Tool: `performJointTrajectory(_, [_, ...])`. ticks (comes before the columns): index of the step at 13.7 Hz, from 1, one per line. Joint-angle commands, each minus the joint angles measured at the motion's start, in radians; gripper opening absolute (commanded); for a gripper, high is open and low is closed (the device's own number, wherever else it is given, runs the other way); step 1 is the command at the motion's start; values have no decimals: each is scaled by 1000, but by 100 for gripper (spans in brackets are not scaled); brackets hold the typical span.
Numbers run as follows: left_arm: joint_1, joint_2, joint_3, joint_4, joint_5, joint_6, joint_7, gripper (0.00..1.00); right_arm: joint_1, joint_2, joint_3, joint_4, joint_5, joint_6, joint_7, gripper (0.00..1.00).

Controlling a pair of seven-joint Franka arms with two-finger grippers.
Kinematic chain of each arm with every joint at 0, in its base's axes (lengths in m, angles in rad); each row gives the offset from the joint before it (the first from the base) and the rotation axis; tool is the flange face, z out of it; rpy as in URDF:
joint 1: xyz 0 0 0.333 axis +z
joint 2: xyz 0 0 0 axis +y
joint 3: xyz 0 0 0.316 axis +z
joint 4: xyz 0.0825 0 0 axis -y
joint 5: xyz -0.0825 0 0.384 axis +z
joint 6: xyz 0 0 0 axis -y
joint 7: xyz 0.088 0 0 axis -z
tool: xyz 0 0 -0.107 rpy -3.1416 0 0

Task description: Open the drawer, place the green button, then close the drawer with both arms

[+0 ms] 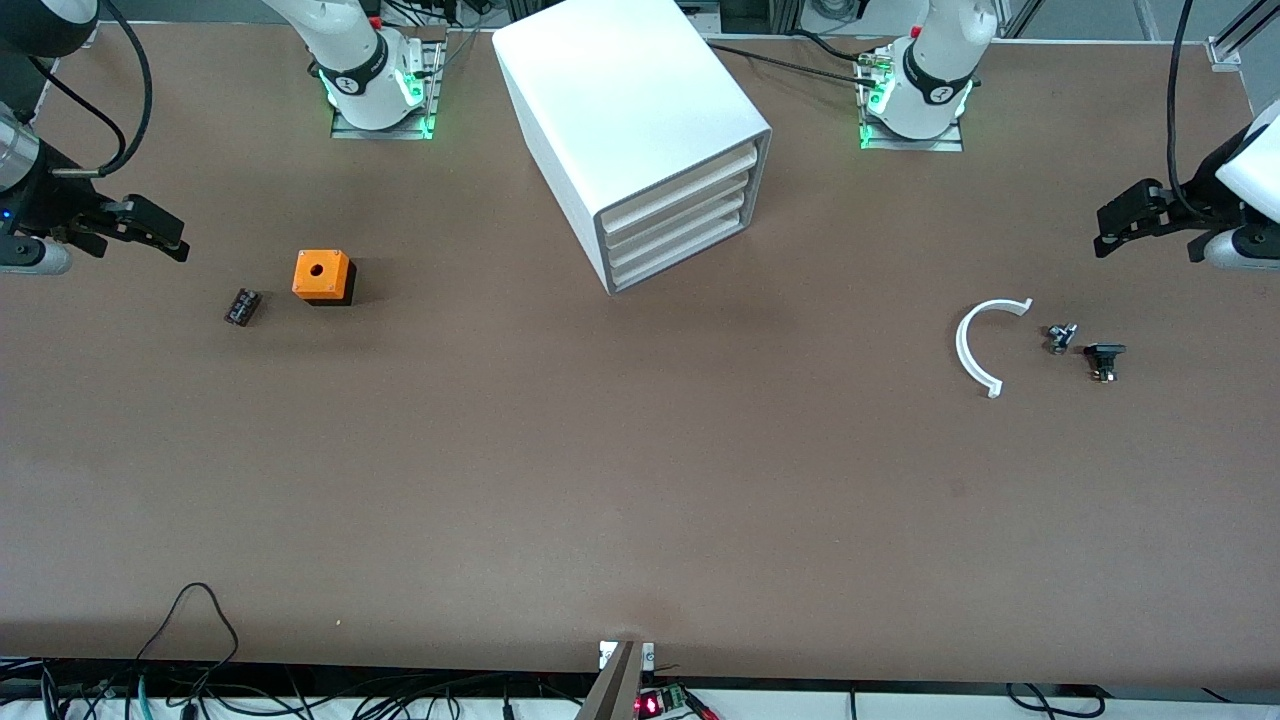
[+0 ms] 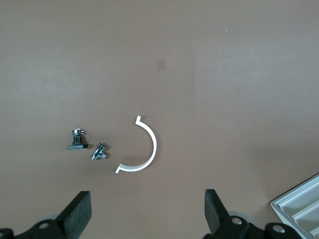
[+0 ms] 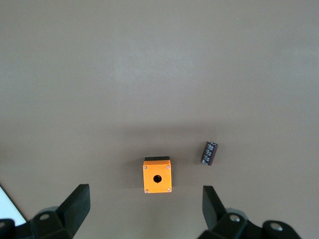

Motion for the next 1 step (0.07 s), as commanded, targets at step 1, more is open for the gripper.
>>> performJointTrajectory(1, [-5,-11,1,7,6,-18,14,100,-2,-3,1,8,11,-7,-19,100])
